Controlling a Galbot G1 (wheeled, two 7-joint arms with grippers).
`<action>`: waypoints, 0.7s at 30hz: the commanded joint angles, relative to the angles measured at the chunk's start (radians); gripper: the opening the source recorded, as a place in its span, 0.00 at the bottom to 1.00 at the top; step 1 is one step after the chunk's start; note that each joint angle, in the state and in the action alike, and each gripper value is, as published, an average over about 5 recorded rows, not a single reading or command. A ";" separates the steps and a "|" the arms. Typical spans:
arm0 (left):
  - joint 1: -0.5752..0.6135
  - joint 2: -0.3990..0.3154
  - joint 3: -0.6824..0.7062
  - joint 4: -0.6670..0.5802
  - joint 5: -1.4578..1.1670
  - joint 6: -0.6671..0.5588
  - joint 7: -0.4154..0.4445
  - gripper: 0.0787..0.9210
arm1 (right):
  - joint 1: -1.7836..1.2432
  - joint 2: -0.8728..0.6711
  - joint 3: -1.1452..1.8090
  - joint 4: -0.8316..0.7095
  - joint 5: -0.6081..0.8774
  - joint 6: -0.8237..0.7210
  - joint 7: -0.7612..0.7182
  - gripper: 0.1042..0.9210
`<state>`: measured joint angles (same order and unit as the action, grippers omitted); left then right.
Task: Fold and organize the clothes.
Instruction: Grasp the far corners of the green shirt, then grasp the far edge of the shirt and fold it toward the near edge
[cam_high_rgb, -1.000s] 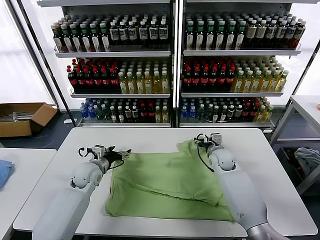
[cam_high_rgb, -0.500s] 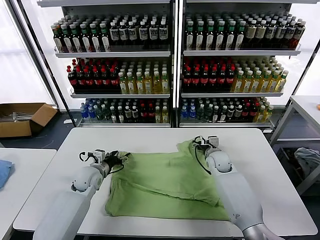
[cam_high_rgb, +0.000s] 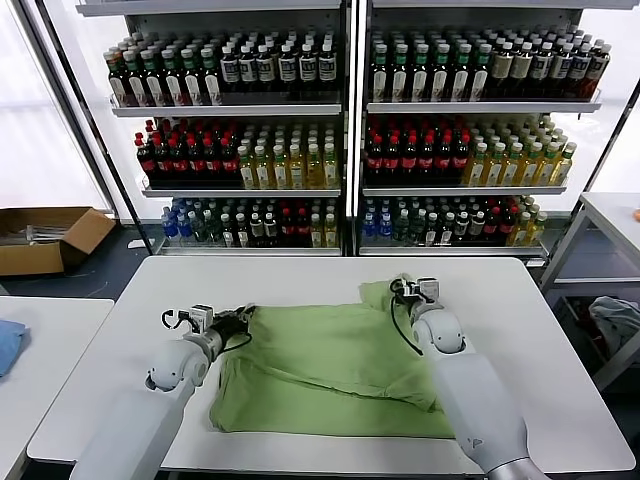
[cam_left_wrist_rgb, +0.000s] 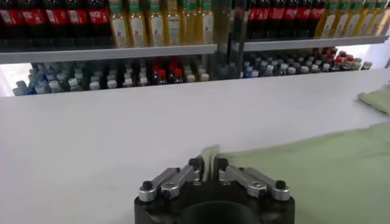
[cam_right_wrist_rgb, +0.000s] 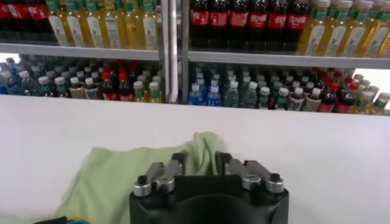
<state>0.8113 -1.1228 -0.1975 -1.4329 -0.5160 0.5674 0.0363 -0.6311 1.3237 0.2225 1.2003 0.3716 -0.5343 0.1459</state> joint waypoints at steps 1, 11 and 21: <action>0.021 -0.014 -0.004 -0.019 0.005 -0.030 0.005 0.06 | -0.026 -0.001 0.006 0.041 -0.002 -0.001 0.001 0.12; 0.036 -0.009 -0.029 -0.127 -0.003 -0.116 -0.001 0.01 | -0.056 -0.026 0.037 0.291 0.009 0.003 0.009 0.00; 0.085 0.004 -0.060 -0.232 -0.006 -0.151 0.009 0.01 | -0.086 -0.052 0.043 0.444 0.014 0.000 0.031 0.00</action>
<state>0.8654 -1.1203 -0.2380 -1.5616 -0.5200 0.4597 0.0411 -0.7025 1.2775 0.2605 1.5050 0.3844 -0.5381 0.1705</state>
